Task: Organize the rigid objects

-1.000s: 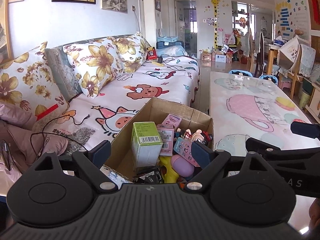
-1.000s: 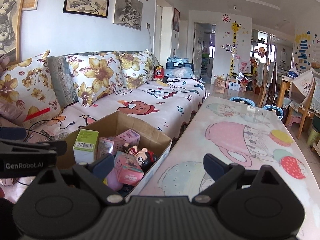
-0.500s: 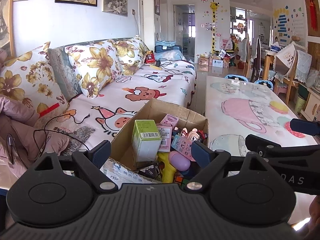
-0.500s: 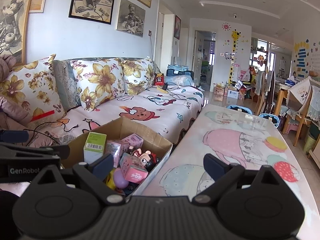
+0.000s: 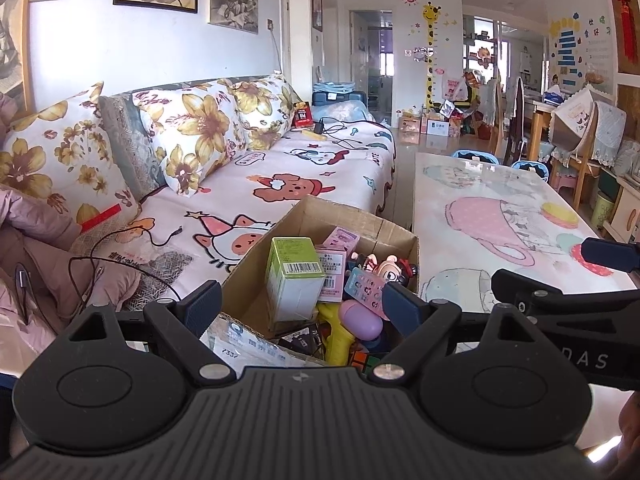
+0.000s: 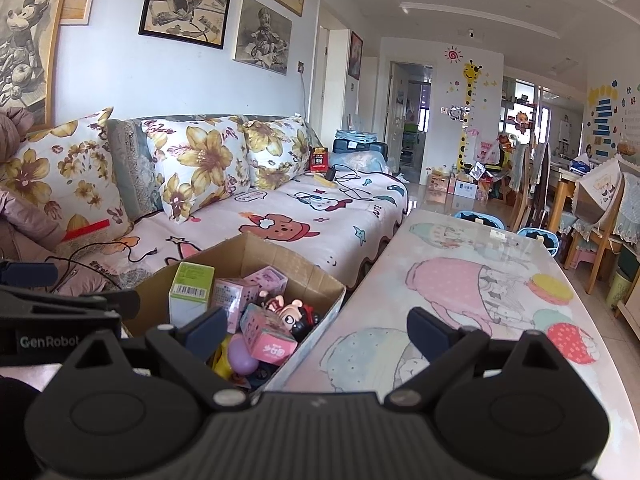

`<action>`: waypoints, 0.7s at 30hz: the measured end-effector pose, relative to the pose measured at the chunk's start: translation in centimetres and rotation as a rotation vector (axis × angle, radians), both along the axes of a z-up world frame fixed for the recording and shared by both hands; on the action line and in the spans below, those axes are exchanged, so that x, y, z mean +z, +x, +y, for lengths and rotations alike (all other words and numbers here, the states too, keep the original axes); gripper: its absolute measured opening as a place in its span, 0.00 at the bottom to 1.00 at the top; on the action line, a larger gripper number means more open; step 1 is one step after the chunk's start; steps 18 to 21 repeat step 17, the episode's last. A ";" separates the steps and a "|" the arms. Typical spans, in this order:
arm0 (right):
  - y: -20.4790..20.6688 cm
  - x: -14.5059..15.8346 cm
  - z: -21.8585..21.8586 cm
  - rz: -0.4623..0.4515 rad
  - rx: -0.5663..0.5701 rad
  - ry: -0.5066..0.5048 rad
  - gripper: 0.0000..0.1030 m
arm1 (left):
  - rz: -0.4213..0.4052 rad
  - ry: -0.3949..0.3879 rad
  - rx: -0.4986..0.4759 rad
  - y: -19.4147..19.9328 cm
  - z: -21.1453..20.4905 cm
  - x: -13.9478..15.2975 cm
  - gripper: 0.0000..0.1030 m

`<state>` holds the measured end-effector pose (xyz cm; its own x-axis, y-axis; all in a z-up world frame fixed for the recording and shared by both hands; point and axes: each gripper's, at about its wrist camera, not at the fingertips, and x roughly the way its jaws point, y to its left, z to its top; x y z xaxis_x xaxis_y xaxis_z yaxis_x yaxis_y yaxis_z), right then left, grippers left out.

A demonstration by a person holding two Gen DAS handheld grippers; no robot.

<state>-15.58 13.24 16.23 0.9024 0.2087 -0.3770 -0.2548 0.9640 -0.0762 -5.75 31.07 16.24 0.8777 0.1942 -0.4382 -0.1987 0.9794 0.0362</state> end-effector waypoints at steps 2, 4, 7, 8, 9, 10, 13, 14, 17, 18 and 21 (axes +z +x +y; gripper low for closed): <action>0.1 -0.1 0.0 0.004 -0.001 0.001 0.93 | 0.005 0.000 0.001 0.0 0.0 0.0 1.00; 0.2 -0.2 -0.1 0.007 -0.001 0.003 0.93 | 0.007 -0.002 0.000 0.0 0.0 0.0 1.00; 0.3 -0.3 -0.1 0.008 0.000 0.004 0.93 | 0.005 0.004 -0.001 0.0 0.0 0.0 1.00; 0.3 -0.4 -0.2 0.008 0.000 0.005 0.94 | 0.001 0.009 -0.001 0.0 -0.1 -0.1 1.00; 0.3 -0.4 -0.2 0.007 0.000 0.005 0.93 | -0.004 0.012 -0.001 0.0 -0.1 -0.1 1.00; 0.4 -0.5 -0.2 0.006 0.000 0.006 0.94 | -0.007 0.012 0.000 -0.1 -0.1 -0.1 1.00; 0.6 -0.6 -0.4 0.007 -0.002 0.006 0.94 | -0.007 0.015 0.003 0.0 -0.3 -0.2 1.00; 0.6 -0.7 -0.4 0.008 -0.004 0.006 0.94 | -0.003 0.016 0.004 0.1 -0.4 -0.3 1.00; 1.0 -1.1 -0.7 0.011 -0.011 0.008 0.94 | 0.013 0.013 0.003 0.6 -0.7 -0.4 1.00; 1.0 -1.1 -0.7 0.011 -0.011 0.008 0.94 | 0.013 0.013 0.003 0.6 -0.7 -0.4 1.00; 1.0 -1.1 -0.7 0.011 -0.011 0.008 0.94 | 0.013 0.013 0.003 0.6 -0.7 -0.4 1.00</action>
